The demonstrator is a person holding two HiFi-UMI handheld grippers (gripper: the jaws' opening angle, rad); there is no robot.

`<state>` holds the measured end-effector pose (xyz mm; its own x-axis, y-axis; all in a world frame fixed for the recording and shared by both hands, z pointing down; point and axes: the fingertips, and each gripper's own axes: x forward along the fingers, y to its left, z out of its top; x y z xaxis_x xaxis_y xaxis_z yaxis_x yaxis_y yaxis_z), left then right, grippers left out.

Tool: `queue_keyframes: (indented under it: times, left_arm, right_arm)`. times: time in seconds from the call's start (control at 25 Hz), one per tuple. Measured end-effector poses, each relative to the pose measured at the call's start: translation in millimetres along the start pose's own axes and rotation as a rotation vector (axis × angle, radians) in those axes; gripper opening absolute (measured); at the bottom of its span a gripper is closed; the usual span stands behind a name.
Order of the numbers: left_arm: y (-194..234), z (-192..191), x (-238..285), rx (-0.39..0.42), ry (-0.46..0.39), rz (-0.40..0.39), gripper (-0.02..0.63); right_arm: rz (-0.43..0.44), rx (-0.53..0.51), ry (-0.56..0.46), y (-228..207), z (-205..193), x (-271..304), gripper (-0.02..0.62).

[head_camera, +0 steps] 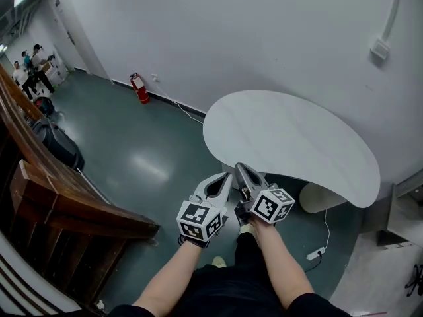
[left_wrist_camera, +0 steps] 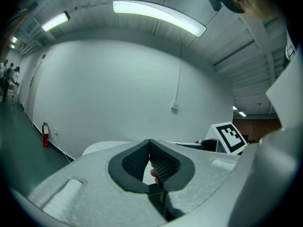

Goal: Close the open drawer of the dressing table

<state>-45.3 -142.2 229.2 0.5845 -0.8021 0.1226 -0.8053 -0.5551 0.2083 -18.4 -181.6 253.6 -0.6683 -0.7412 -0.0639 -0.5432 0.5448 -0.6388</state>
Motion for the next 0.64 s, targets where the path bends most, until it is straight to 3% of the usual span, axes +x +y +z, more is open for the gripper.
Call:
queue_keyframes:
  times: [0.36,0.64]
  left_arm:
    - [1.3,18.2,-9.3,0.025,-0.033,0.01,0.009]
    - [4.7,27.1,-8.3,0.037,-0.041,0.016,0.009]
  right_arm:
    - [0.002,-0.103,0.008,21.6,13.4,3.0,0.015]
    - [0.004,-0.121,0.014,25.7,19.5,7.1,0.014]
